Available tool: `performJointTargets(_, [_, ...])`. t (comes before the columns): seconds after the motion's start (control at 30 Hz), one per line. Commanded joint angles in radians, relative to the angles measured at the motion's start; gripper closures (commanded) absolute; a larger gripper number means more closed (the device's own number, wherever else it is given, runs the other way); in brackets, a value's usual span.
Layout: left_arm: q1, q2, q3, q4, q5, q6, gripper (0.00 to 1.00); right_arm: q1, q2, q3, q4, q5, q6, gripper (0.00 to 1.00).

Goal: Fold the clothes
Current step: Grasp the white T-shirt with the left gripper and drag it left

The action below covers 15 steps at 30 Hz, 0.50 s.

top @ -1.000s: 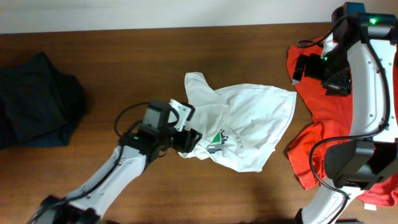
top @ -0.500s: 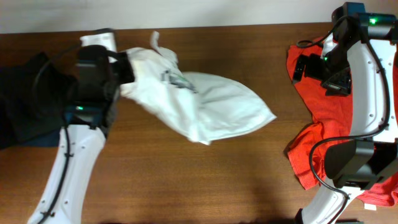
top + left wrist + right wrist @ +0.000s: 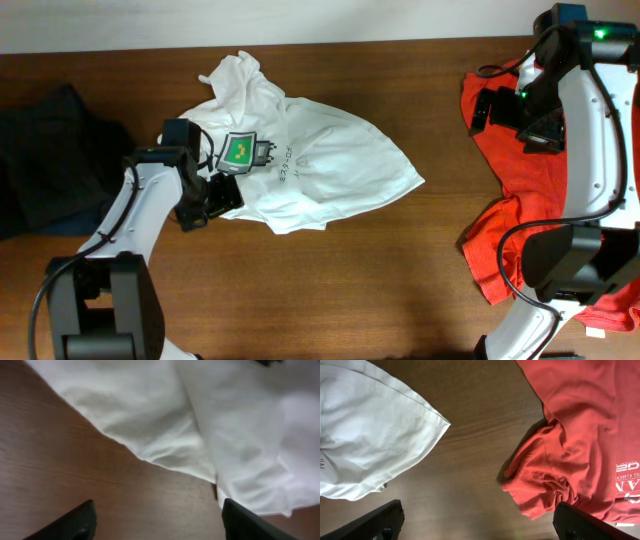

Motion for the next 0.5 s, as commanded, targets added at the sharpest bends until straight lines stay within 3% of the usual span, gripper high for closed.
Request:
performJointTargets(0.0, [-0.011, 0.005, -0.099, 0.086, 0.040, -0.193, 0.23, 0.003, -0.035, 0.007, -0.006, 0.012, -0.010, 0.01])
performJointTargets(0.17, [-0.092, 0.008, -0.217, 0.332, 0.032, -0.264, 0.25, 0.003, -0.035, 0.007, -0.006, 0.011, -0.010, 0.01])
performJointTargets(0.27, [-0.120, 0.013, -0.226, 0.342, -0.022, -0.278, 0.34, 0.003, -0.035, 0.007, -0.006, 0.011, -0.010, 0.01])
performJointTargets(0.33, [-0.126, 0.013, -0.226, 0.343, -0.090, -0.279, 0.46, 0.003, -0.035, 0.007, -0.006, 0.012, -0.010, 0.01])
performJointTargets(0.47, [-0.126, 0.013, -0.226, 0.343, -0.138, -0.301, 0.56, 0.003, -0.035, 0.007, -0.006, 0.011, -0.010, 0.01])
